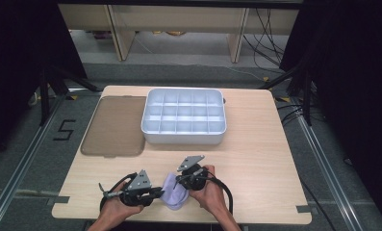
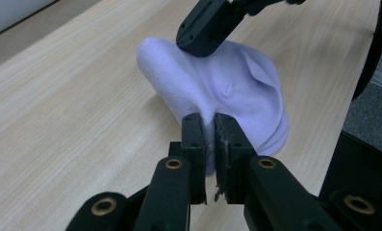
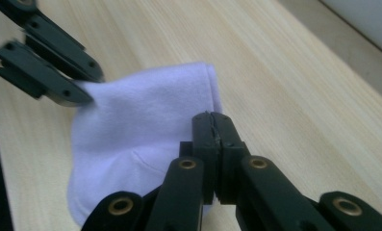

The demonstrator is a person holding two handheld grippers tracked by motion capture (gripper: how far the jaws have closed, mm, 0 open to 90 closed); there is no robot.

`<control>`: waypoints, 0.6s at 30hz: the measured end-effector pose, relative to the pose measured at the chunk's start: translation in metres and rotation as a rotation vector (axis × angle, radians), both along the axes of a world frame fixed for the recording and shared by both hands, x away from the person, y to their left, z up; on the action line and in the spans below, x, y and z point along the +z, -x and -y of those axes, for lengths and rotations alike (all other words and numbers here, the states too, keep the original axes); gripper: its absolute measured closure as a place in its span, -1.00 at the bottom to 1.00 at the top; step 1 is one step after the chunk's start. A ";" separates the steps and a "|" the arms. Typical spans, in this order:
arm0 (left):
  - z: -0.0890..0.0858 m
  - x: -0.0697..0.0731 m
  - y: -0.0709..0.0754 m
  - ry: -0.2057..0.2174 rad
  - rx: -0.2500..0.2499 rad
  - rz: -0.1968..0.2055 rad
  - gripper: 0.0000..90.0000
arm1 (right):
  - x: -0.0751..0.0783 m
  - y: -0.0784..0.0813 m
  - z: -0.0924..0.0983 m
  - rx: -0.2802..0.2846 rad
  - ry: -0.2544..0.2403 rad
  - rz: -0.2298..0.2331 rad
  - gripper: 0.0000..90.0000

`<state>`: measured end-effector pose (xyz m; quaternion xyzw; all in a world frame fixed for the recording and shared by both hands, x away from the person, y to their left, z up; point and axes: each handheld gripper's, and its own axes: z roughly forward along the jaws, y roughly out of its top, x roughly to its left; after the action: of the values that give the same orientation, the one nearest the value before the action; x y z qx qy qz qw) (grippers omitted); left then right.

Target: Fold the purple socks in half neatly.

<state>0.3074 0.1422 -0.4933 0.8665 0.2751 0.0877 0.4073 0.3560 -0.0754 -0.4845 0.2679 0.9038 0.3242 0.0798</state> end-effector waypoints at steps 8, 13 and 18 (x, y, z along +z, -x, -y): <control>0.000 0.000 0.001 0.017 0.007 0.003 0.84 | 0.005 -0.001 0.006 -0.012 0.010 0.057 1.00; -0.001 0.000 0.001 -0.005 -0.009 0.016 0.84 | 0.024 0.014 0.017 0.018 -0.025 0.056 0.99; -0.001 0.003 0.003 -0.016 -0.008 0.024 0.83 | 0.008 0.031 0.016 0.040 0.005 -0.010 0.98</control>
<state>0.3041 0.1432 -0.4905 0.8698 0.2660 0.0984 0.4038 0.3250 -0.0912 -0.4766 0.2512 0.9101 0.3223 0.0696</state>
